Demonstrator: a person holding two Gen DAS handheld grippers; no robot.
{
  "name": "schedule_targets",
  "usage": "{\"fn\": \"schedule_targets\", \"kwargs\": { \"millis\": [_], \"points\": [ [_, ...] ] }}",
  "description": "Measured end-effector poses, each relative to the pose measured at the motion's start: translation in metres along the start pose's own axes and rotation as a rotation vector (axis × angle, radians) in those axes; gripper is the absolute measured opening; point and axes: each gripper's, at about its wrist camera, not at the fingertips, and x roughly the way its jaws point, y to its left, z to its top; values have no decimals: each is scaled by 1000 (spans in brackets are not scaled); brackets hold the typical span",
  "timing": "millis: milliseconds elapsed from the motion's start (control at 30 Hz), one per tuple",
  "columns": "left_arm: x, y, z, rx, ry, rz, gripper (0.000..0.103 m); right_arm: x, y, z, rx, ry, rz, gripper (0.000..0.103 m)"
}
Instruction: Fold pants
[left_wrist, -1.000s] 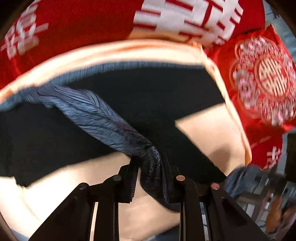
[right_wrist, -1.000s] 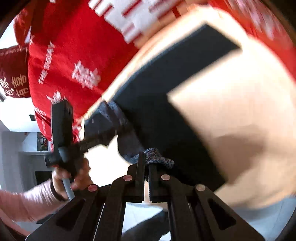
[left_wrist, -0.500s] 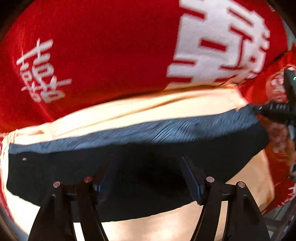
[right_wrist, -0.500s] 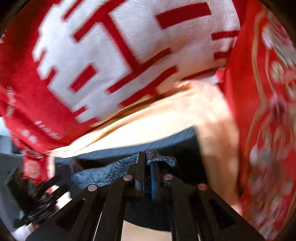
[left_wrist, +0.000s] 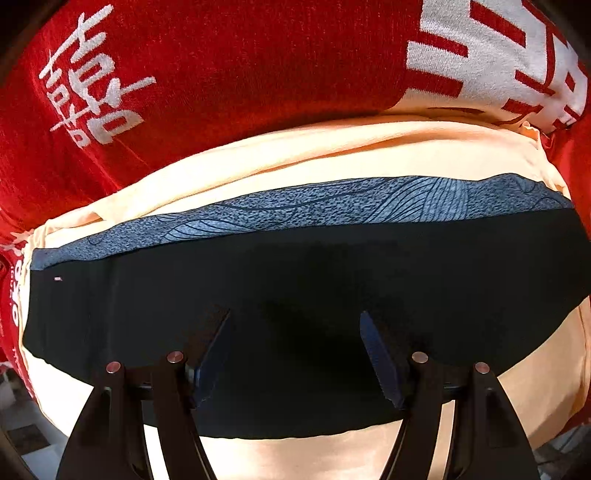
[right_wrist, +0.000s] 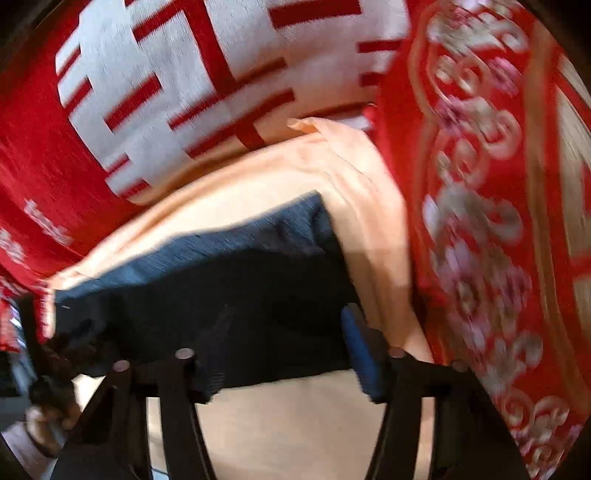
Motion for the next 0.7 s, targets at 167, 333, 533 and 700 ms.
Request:
{"fn": "schedule_targets", "kwargs": {
  "millis": [167, 333, 533, 700],
  "points": [
    [4, 1, -1, 13, -1, 6, 71, 19, 1, 40, 17, -42, 11, 48],
    [12, 2, -1, -11, 5, -1, 71, 69, -4, 64, 63, 62, 32, 22],
    [0, 9, 4, -32, -59, 25, 71, 35, -5, 72, 75, -144, 29, 8],
    [6, 17, 15, -57, -42, 45, 71, 57, -20, 76, 159, -72, 8, 13]
  ]
}}
